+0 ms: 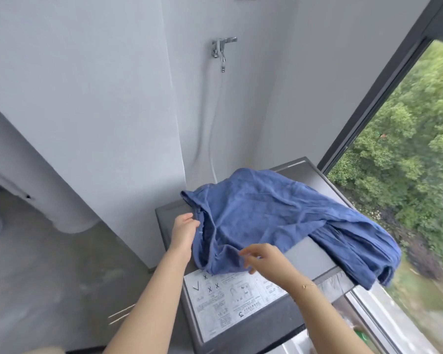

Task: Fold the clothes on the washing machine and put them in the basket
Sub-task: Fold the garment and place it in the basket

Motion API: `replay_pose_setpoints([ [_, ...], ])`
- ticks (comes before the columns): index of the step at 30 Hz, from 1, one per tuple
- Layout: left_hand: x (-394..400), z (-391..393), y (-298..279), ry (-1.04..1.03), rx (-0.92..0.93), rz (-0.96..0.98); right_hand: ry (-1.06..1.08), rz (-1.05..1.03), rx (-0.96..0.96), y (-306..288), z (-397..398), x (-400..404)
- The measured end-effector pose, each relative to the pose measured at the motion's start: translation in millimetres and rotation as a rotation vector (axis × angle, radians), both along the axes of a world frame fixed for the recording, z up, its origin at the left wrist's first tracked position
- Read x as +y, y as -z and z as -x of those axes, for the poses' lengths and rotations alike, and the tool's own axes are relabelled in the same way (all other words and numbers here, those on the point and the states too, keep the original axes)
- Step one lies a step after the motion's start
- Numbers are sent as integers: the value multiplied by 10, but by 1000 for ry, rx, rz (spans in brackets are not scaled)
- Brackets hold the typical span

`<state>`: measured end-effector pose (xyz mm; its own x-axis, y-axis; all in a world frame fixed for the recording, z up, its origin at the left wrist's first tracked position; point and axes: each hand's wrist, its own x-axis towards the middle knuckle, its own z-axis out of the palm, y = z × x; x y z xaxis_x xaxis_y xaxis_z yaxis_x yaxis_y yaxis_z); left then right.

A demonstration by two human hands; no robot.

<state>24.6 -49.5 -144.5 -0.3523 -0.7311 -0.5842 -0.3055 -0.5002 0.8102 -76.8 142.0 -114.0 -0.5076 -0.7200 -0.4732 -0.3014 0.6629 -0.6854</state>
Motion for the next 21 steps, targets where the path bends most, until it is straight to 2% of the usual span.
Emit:
replay_pose_setpoints([
  [2,143,2,87,96,-130,110,138,4,-21,99,76,161],
  [5,408,-2,152,251,-396,259,497,46,-152,254,206,381],
  [10,638,75,268,291,-580,488,1003,334,-692,535,476,611],
  [12,655,119,295,255,-626,527,1084,469,-849,586,629,637],
  [15,649,151,307,205,-698,518,1056,567,-931,596,885,590],
  [17,642,188,310,126,-668,481,1045,616,-961,608,1100,545],
  [21,653,244,347,-205,-372,319,1132,669,-938,630,1564,501],
])
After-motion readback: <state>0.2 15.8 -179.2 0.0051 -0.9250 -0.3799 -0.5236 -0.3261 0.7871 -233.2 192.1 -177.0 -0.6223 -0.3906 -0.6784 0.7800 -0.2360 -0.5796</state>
